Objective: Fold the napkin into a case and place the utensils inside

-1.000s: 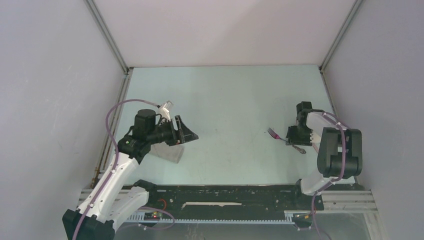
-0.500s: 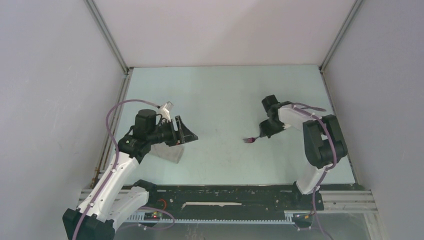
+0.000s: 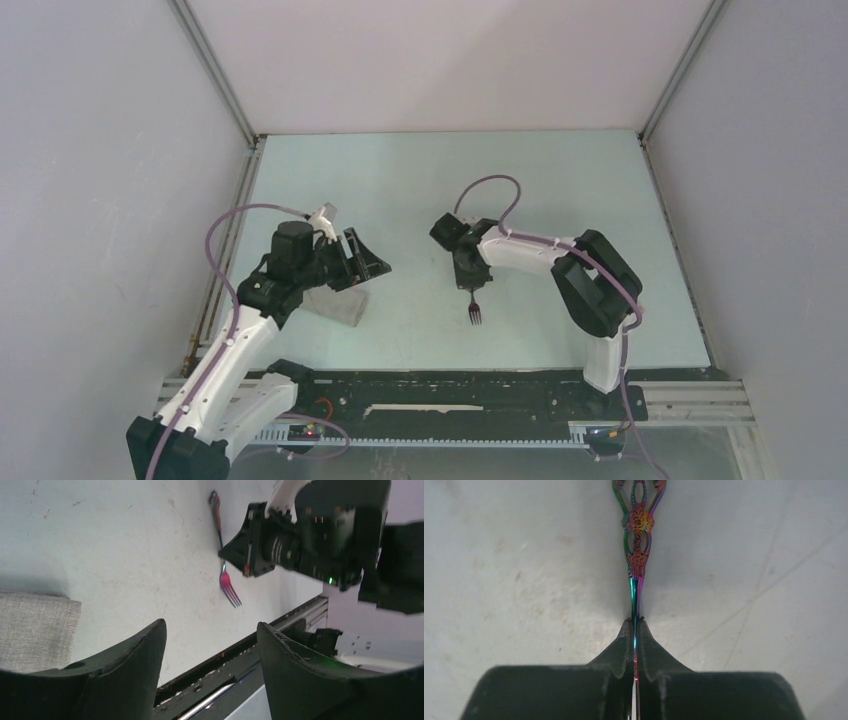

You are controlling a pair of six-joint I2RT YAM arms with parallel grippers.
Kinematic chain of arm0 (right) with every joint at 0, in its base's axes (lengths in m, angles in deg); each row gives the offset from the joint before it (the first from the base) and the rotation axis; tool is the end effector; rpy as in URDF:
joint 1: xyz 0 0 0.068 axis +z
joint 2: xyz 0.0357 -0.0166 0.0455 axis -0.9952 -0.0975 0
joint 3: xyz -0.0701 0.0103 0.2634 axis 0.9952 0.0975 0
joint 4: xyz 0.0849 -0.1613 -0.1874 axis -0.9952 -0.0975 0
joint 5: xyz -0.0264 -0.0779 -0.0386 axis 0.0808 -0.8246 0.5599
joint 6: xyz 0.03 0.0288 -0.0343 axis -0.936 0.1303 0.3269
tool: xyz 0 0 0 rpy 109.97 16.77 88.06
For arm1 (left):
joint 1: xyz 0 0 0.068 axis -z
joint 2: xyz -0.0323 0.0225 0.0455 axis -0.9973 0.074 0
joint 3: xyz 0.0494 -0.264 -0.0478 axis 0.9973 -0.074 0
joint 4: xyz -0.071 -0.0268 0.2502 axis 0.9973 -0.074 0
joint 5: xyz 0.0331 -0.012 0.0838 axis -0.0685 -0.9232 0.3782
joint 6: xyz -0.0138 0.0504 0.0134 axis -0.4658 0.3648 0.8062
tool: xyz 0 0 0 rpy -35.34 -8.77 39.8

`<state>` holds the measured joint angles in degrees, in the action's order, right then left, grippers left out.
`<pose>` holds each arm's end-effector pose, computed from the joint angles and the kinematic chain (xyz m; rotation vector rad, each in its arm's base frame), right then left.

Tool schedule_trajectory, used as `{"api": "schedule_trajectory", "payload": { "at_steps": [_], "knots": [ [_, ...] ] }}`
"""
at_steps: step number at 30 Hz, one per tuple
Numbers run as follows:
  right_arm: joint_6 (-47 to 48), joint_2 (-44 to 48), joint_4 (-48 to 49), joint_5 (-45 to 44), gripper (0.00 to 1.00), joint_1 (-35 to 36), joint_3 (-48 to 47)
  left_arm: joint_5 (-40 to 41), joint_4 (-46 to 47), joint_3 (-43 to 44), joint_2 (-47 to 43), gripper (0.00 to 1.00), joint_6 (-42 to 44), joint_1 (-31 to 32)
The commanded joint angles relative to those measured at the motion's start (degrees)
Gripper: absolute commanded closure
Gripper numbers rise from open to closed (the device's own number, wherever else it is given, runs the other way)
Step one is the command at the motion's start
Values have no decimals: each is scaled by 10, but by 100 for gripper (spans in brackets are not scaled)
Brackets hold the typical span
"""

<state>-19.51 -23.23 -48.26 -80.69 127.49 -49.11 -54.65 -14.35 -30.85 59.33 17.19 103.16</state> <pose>0.2715 0.2423 0.1611 -0.0886 2.8277 -0.0745 0.1690 -0.0689 0.2801 -0.1480 2.3276 -0.9954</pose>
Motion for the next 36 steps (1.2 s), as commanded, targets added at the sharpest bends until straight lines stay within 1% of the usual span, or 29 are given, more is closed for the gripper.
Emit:
{"api": "schedule_trajectory", "payload": {
  "at_steps": [1, 4, 6, 10, 13, 15, 17, 20, 21, 24, 28, 32, 36],
  "knots": [
    [157, 29, 59, -28, 100, 48, 9, 56, 74, -57, -36, 28, -104, 3],
    [186, 51, 96, -17, 100, 70, 15, 34, 168, -127, -49, 30, -187, 3],
    [196, 75, 135, 22, 100, 72, 30, 12, 231, -166, -44, 33, -233, 3],
    [178, 114, 189, 43, 100, 64, 42, -27, 306, -188, -1, 30, -246, 6],
    [154, 129, 210, 69, 100, 54, 35, -45, 350, -182, 31, 30, -236, 40],
    [139, 133, 210, 75, 100, 49, 22, -40, 378, -179, 46, 30, -227, 76],
    [129, 132, 198, 60, 100, 52, 2, -20, 392, -177, 62, 30, -224, 114],
    [107, 132, 179, 31, 100, 55, -19, 12, 403, -185, 90, 34, -261, 144],
    [98, 132, 171, 23, 100, 53, -25, 23, 415, -197, 95, 34, -280, 149],
    [68, 134, 163, 12, 100, 50, -37, 32, 498, -239, 108, 33, -350, 153],
    [41, 138, 165, 9, 100, 52, -44, 33, 562, -246, 137, 33, -392, 159],
    [28, 138, 170, 11, 100, 52, -48, 52, 582, -241, 147, 39, -409, 167],
    [25, 136, 164, 10, 100, 53, -56, 48, 583, -223, 173, 46, -416, 172]
  ]
}}
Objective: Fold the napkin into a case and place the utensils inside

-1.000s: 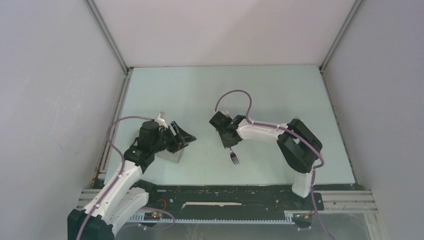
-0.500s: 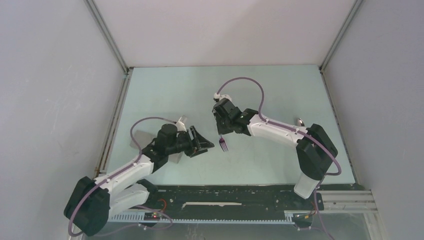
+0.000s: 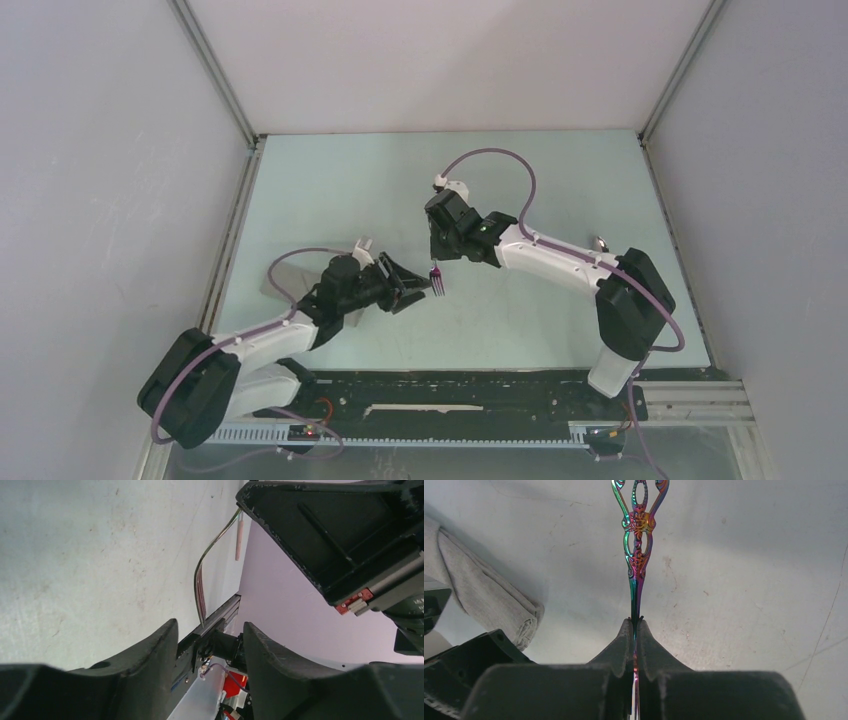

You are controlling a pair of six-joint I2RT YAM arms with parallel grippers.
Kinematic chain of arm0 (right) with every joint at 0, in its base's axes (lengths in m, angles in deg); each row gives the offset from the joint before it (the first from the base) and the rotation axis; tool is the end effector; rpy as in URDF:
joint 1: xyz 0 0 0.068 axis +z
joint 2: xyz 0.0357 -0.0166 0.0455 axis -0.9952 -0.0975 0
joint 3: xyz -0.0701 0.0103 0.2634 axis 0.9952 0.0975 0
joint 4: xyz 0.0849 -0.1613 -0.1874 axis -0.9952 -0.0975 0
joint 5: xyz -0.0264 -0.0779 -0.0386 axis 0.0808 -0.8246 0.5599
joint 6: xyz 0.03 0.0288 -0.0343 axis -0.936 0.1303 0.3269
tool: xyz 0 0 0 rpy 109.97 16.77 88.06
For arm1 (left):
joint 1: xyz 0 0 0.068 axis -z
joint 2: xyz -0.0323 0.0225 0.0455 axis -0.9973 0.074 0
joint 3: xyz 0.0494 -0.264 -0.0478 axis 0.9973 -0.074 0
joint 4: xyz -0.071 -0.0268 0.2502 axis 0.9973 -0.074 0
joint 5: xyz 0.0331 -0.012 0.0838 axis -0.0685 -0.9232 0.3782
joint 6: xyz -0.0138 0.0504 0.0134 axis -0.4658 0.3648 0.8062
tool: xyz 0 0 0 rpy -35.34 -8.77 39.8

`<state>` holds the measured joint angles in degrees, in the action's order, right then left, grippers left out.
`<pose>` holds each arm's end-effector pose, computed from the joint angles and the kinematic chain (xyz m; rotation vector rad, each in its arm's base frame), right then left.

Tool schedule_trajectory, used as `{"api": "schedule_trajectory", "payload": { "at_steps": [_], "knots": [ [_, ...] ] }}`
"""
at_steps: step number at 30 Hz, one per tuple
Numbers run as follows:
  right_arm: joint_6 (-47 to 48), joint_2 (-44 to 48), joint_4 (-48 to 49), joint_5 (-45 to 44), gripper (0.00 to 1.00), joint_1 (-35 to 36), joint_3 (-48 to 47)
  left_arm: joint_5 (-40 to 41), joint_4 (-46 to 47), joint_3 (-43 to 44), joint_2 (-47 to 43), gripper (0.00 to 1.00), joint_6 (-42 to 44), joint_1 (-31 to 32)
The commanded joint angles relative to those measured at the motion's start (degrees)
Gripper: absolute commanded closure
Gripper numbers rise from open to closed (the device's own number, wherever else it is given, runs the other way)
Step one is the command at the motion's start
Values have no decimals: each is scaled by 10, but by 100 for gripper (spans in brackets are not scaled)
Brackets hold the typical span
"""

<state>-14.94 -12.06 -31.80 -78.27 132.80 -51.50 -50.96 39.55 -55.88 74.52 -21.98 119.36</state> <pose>0.2576 0.2795 0.2559 -0.2229 2.4250 0.4219 0.1714 -0.1296 0.1712 -0.5783 2.2587 -1.5059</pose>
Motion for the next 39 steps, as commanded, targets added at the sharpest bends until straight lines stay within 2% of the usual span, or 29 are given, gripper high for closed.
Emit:
{"api": "schedule_trajectory", "payload": {
  "at_steps": [1, 5, 13, 23, 25, 27, 28, 30, 32, 35, 37, 39],
  "knots": [
    [-22, 25, 1, -14, 100, -1, -32, 12, 43, 29, 29, 47, -30, 13],
    [-25, 25, 3, -12, 100, -1, -35, 25, 44, 30, 50, 48, -42, 23],
    [-29, 25, 5, -7, 100, 2, -34, 40, 53, 46, 71, 64, -47, 29],
    [-25, 32, 8, 8, 100, 12, -35, 61, 46, 52, 81, 75, -44, 29],
    [-23, 34, 11, 13, 100, 15, -32, 70, 33, 55, 76, 82, -36, 29],
    [-19, 34, 15, 15, 100, 22, -31, 84, 9, 57, 65, 97, -28, 28],
    [-18, 33, 15, 24, 98, 23, -32, 91, -5, 55, 56, 100, -28, 28],
    [-16, 33, 9, 48, 63, 17, -32, 105, -38, 45, 30, 100, -38, 28],
    [-12, 44, -2, 76, 46, 2, -31, 124, -85, 31, -9, 100, -61, 28],
    [19, 75, -10, 107, 29, -20, -21, 168, -194, 17, -93, 100, -106, 30],
    [61, 97, 8, 184, 19, -35, -1, 196, -230, 2, -163, 100, -140, 30],
    [53, 102, 36, 306, 18, -59, 31, 213, -227, -16, -209, 100, -147, 30]
  ]
}}
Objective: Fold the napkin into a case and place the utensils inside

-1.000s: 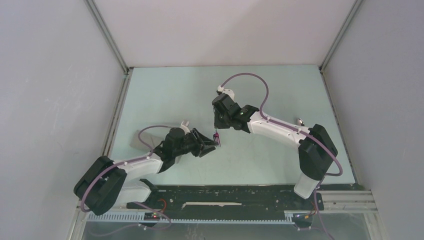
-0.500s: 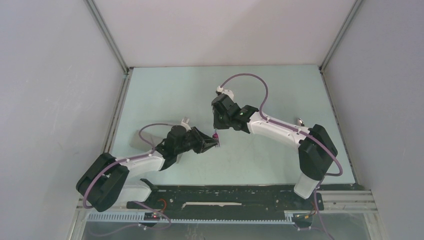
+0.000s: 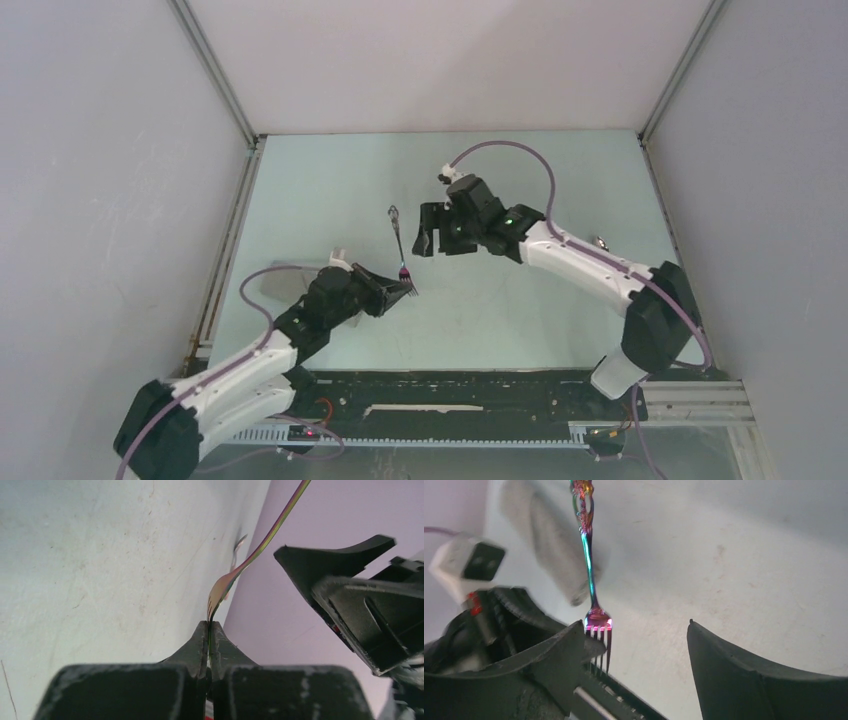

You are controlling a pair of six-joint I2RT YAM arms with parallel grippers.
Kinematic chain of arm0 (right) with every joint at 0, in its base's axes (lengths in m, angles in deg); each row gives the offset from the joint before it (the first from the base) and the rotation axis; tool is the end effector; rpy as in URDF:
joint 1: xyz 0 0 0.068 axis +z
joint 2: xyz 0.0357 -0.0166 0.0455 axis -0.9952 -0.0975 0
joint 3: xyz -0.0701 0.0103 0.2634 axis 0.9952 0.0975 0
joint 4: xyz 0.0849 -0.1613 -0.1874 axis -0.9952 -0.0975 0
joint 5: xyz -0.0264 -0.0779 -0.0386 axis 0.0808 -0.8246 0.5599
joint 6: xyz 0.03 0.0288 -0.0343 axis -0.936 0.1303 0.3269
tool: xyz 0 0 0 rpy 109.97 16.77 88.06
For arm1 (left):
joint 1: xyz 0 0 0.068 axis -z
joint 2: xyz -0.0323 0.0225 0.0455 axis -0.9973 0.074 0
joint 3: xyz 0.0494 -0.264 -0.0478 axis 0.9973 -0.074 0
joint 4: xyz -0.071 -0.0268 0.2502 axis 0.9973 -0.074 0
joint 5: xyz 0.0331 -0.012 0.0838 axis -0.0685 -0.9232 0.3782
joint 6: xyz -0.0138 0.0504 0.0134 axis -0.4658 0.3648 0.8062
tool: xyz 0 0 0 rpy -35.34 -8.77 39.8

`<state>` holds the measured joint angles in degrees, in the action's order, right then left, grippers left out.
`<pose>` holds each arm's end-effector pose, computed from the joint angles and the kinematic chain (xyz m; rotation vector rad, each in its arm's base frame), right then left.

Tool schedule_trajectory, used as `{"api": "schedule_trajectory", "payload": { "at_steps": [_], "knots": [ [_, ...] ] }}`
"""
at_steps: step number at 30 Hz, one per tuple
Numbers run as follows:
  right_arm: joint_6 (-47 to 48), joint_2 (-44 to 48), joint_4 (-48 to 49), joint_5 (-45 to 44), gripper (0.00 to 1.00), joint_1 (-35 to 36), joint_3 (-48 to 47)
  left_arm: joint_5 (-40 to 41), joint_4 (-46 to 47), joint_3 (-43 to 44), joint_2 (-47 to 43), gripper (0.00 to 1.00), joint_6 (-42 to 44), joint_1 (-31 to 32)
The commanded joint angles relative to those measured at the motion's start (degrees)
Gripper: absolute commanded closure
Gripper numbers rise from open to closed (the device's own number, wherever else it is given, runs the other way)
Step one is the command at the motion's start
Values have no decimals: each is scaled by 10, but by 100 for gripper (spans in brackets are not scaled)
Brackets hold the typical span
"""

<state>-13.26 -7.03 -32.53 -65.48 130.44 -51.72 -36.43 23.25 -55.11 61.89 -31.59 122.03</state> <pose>0.2535 0.2641 0.2867 -0.3139 2.4226 0.6760 0.1516 -0.1167 0.1870 -0.9131 2.1719 -1.3598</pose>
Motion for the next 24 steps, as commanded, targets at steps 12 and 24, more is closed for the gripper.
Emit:
{"api": "schedule_trajectory", "payload": {
  "at_steps": [12, 24],
  "knots": [
    [-369, 62, 725, 464, 28, -109, 340, 78, 141, -91, -184, 100, -20, 0],
    [-552, -50, 988, 416, 56, -73, 381, 41, 248, -63, -137, 100, -16, 0]
  ]
}}
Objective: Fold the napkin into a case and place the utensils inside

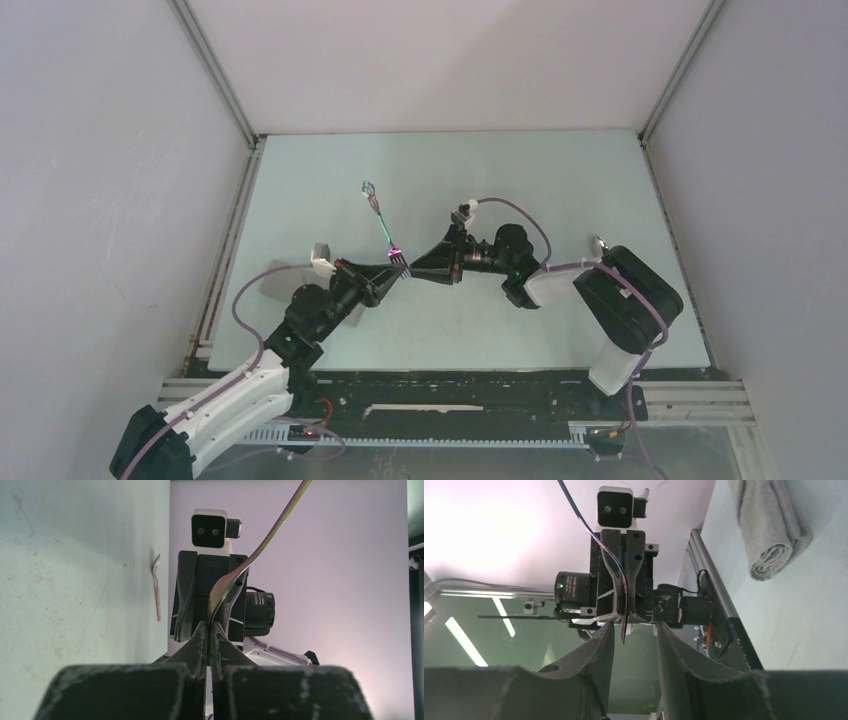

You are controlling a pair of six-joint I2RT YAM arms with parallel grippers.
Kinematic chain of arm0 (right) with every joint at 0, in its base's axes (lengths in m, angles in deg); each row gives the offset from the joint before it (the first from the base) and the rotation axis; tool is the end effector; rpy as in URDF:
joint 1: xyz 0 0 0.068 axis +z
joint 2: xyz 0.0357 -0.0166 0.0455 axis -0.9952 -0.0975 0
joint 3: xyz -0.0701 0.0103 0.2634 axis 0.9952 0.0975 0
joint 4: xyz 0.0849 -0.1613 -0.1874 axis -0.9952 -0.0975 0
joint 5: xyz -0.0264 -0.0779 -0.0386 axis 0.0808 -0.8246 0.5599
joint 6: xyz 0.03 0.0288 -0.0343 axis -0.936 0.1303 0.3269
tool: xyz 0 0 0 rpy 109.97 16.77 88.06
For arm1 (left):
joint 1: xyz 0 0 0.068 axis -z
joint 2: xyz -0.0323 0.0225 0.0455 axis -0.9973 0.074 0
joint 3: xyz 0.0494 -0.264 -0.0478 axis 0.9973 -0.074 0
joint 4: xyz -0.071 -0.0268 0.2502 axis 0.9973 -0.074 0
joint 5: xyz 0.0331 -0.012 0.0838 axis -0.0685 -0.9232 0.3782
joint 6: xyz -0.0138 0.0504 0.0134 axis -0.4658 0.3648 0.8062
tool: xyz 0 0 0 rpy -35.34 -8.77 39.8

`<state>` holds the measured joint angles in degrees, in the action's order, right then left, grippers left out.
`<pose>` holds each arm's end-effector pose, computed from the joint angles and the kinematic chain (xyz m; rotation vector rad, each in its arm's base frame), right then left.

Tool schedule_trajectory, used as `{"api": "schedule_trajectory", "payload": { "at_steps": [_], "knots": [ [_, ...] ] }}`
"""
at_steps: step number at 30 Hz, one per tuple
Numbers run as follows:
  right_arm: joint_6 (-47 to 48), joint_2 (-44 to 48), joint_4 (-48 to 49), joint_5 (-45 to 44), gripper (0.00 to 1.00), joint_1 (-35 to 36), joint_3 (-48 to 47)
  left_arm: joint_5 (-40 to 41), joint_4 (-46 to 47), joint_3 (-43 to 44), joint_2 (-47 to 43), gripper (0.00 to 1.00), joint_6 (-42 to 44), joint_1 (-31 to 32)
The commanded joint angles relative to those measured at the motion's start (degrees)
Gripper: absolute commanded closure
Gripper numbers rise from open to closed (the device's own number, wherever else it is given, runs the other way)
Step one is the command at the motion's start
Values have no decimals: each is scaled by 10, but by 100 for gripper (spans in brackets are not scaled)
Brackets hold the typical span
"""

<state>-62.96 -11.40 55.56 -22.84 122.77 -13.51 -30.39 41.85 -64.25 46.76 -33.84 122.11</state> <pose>0.2437 0.2245 0.1970 -0.0355 2.0578 2.0788 0.1301 -0.0965 0.2074 -0.8138 1.6976 -1.6362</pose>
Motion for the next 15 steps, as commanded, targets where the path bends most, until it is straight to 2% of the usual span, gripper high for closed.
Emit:
{"api": "schedule_trajectory", "payload": {
  "at_steps": [1, 4, 8, 15],
  "knots": [
    [-55, -8, 106, -10, 57, 5, 0, -21, 65, 30, 19, 100, 7, -1],
    [-62, -12, 116, -11, 59, 7, 2, -25, 77, 31, 31, 100, 8, -1],
    [-66, -19, 118, -11, 69, 10, 2, -28, 105, 30, 46, 100, 6, -1],
    [-64, -19, 106, -13, 80, 13, 2, -34, 114, 39, 62, 100, 15, -1]
  ]
}}
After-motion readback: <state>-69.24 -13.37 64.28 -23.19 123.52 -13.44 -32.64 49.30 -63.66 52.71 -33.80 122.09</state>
